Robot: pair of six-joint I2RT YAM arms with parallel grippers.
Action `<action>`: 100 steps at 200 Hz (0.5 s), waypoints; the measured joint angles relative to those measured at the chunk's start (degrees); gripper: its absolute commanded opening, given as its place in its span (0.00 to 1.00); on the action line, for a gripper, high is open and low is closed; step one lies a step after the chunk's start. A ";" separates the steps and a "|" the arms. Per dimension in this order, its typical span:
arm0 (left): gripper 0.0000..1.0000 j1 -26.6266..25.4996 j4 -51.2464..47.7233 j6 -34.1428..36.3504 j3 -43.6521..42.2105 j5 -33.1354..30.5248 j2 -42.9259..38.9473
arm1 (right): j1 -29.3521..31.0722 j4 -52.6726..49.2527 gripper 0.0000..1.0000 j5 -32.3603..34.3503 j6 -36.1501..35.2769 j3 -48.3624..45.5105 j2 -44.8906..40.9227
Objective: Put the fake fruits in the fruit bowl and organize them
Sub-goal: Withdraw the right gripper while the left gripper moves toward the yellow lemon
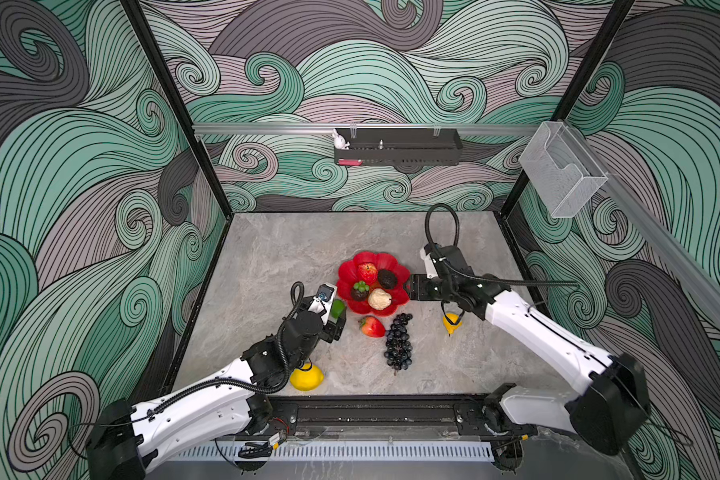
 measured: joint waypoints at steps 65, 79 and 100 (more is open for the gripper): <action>0.81 1.38 -5.66 -6.78 3.65 1.42 4.15 | 0.02 -5.38 0.78 0.09 5.29 -13.29 -19.63; 0.80 1.42 -10.67 -11.34 6.67 2.64 4.48 | 0.02 -5.55 0.79 -0.22 6.84 -15.43 -22.71; 0.79 1.42 -18.97 -20.26 10.69 4.11 4.52 | 0.02 -5.55 0.81 -0.68 8.48 -17.75 -25.77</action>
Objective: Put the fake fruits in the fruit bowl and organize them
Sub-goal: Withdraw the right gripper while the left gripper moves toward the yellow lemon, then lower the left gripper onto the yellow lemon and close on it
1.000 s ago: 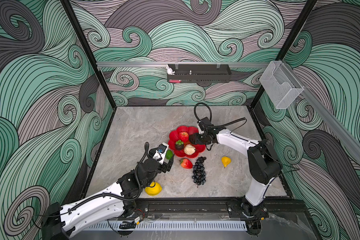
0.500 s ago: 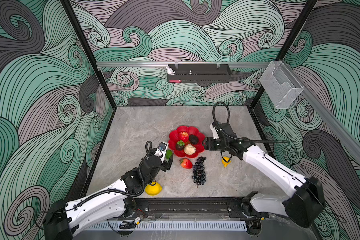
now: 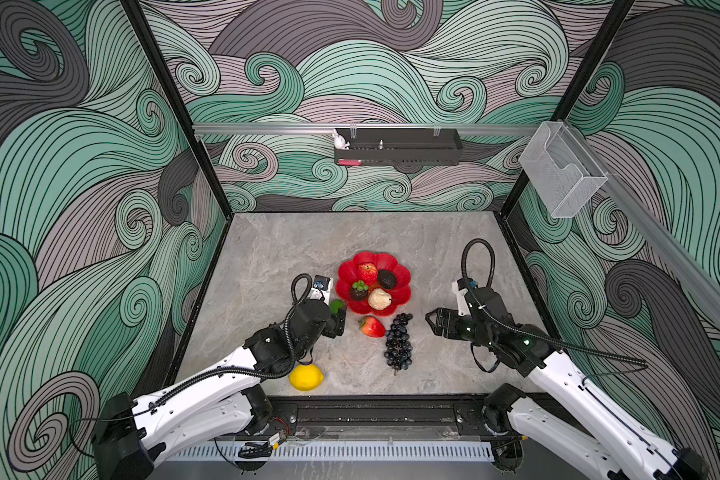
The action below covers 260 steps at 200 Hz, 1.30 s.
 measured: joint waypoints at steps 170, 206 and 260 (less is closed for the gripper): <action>0.84 -13.66 -49.59 -46.60 4.92 13.97 -4.81 | 0.00 9.05 0.97 -1.27 -3.93 -5.33 -1.53; 0.91 -14.67 -45.46 -48.74 1.77 16.59 -4.09 | 0.00 9.38 1.00 -1.90 -3.96 -6.10 -1.49; 0.99 -14.67 -41.88 -52.72 -4.00 18.67 -5.44 | 0.00 9.35 1.00 -1.97 -4.24 -6.36 -2.49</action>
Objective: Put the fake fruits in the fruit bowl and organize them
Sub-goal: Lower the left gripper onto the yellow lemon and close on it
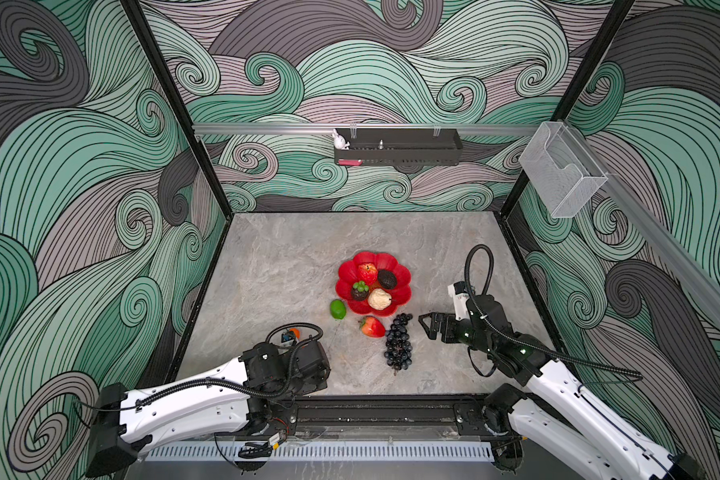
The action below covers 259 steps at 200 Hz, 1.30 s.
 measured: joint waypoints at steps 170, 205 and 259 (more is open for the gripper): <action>0.88 2.75 14.03 5.88 -1.55 -4.42 13.14 | 0.00 -0.87 1.00 -0.83 0.59 -0.61 -1.90; 0.86 4.72 14.16 9.51 2.40 -5.99 19.78 | 0.00 -0.94 1.00 -1.22 0.74 -0.68 -1.90; 0.80 6.29 11.50 15.76 9.16 -6.47 27.67 | 0.00 -1.64 1.00 -1.25 0.74 -0.68 -1.95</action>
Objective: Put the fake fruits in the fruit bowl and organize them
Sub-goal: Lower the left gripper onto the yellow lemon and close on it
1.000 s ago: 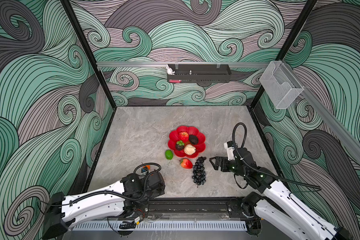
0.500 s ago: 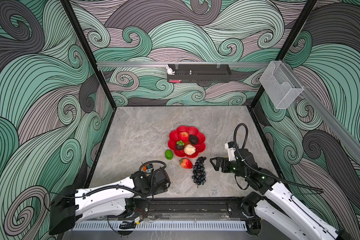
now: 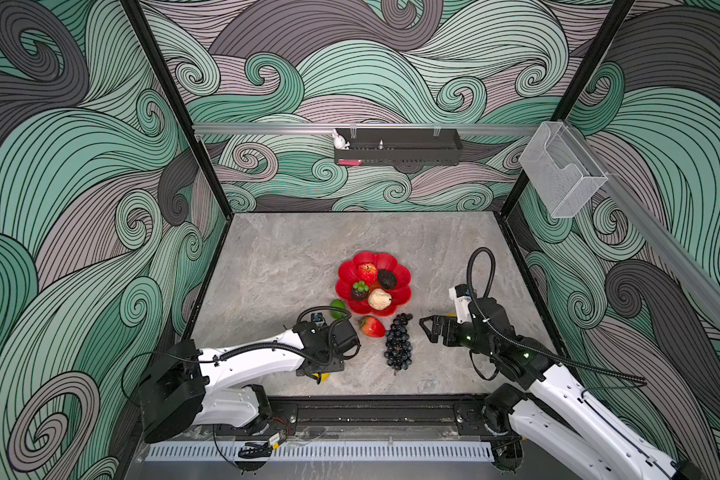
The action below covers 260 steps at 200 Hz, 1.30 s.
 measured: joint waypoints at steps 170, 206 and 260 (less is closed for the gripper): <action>0.79 0.98 0.42 5.84 -0.63 5.29 4.79 | 0.00 -0.11 1.00 -0.22 0.68 0.00 0.81; 0.84 1.64 1.88 6.38 -0.63 5.05 6.38 | 0.00 -0.11 1.00 -0.35 1.09 0.00 0.81; 0.75 4.33 6.45 8.15 -0.66 5.77 6.69 | 0.00 -0.11 1.00 -0.68 1.33 0.02 1.14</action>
